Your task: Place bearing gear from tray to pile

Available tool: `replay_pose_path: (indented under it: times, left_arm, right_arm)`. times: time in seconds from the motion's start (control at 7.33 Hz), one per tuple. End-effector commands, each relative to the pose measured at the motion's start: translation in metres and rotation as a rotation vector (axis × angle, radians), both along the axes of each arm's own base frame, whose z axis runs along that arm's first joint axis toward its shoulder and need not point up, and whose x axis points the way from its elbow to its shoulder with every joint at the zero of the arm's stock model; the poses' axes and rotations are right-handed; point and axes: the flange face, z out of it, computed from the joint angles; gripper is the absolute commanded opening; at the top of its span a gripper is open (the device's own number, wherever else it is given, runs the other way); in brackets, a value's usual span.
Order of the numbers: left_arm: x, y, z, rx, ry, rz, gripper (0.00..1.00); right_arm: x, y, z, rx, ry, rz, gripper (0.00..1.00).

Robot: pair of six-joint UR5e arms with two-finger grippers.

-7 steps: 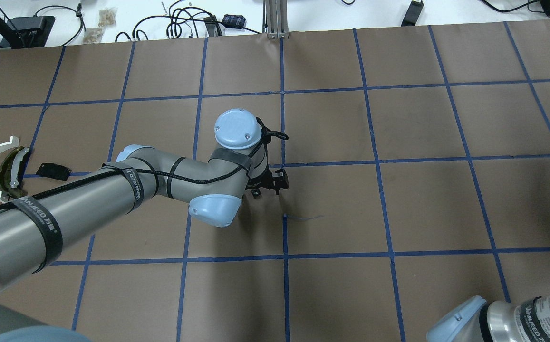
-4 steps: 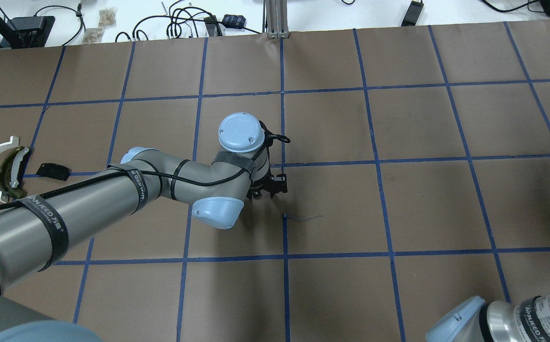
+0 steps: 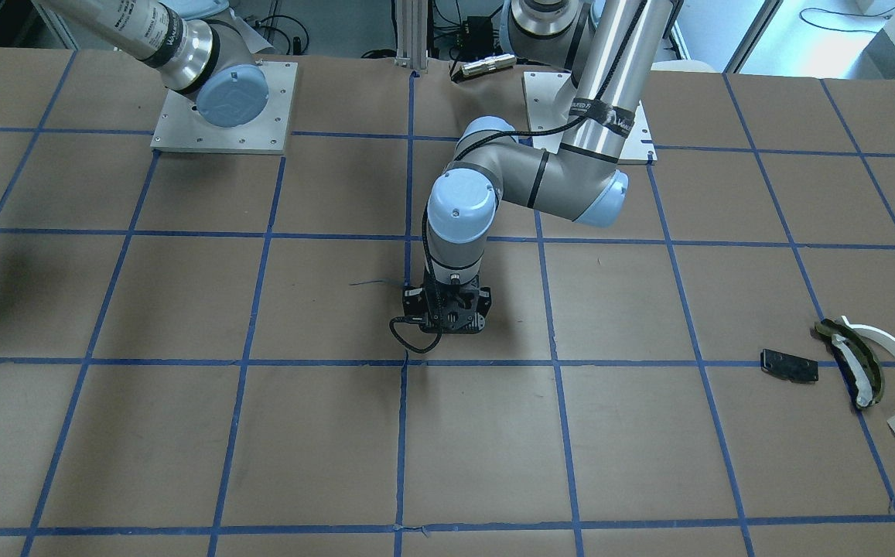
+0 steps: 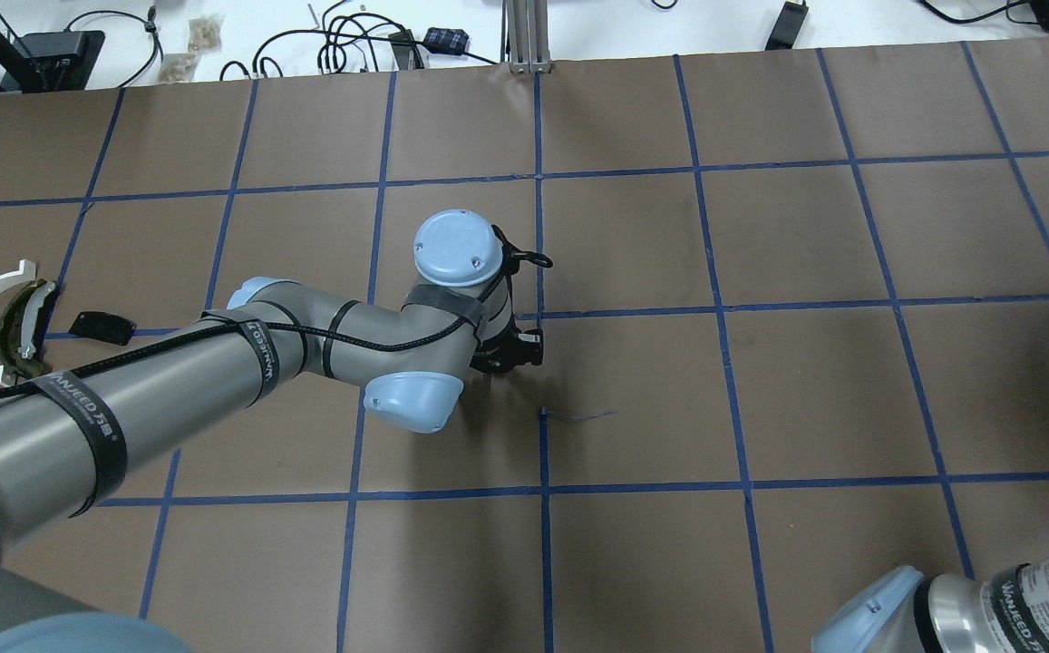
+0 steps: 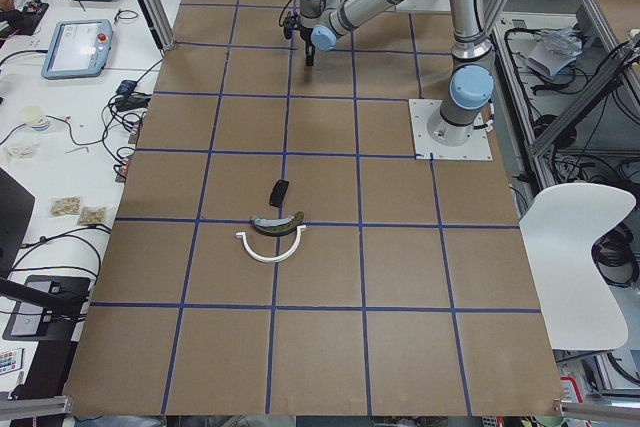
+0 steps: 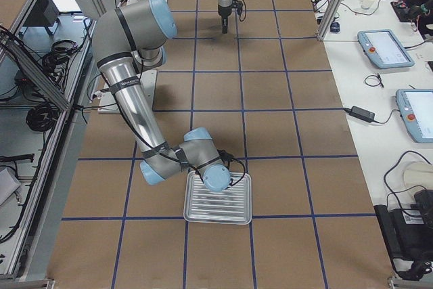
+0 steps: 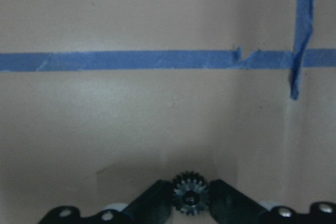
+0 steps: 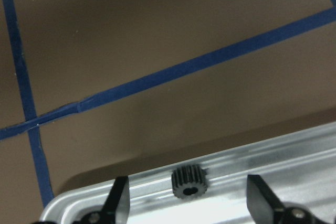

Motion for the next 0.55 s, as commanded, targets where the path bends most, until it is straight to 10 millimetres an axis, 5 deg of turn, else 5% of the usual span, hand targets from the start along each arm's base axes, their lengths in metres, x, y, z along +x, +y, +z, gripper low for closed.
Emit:
replay_pose_path:
  times: [0.0, 0.41]
  left_arm:
    - [0.034, -0.023, 0.025, -0.032, 0.015, 0.035, 0.0]
    - [0.221, -0.059, 0.064, 0.051, -0.012, 0.009, 0.0]
  right_arm:
    - [0.007, -0.008, -0.001, -0.008, -0.013, 0.001, 0.82]
    - [0.014, -0.006, -0.01, -0.001, -0.026, 0.004, 0.81]
